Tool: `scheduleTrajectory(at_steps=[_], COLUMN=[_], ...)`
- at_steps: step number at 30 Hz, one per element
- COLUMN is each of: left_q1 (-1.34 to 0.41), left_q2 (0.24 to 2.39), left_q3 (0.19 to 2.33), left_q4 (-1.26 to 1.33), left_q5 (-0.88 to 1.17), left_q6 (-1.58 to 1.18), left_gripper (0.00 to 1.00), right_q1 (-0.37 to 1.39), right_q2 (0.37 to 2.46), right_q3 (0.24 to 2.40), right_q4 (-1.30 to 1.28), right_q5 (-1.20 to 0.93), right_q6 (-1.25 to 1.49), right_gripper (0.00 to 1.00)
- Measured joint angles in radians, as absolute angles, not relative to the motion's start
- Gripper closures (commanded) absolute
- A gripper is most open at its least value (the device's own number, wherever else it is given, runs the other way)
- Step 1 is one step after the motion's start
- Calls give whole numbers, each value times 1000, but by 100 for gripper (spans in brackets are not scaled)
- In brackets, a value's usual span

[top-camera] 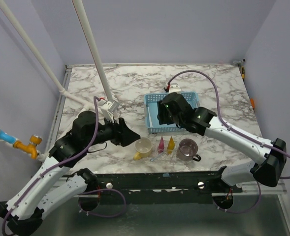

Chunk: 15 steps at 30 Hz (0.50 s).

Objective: Prepare toiletry sets of a toothbrush and toothpaste on the tray

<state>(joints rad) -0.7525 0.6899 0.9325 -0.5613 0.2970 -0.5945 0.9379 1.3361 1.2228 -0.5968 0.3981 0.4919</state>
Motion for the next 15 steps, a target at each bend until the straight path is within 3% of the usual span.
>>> scheduleTrajectory(at_steps=[15], left_q1=[-327], left_q2=[697], left_q3=[790], left_q4=[-545], left_q5=[759], left_q6=[-517], left_gripper=[37], right_q1=[709], right_q2=[1547], right_q3=[1274], right_q4=[-574], right_q5=[250], right_q6=[439], right_gripper=[43])
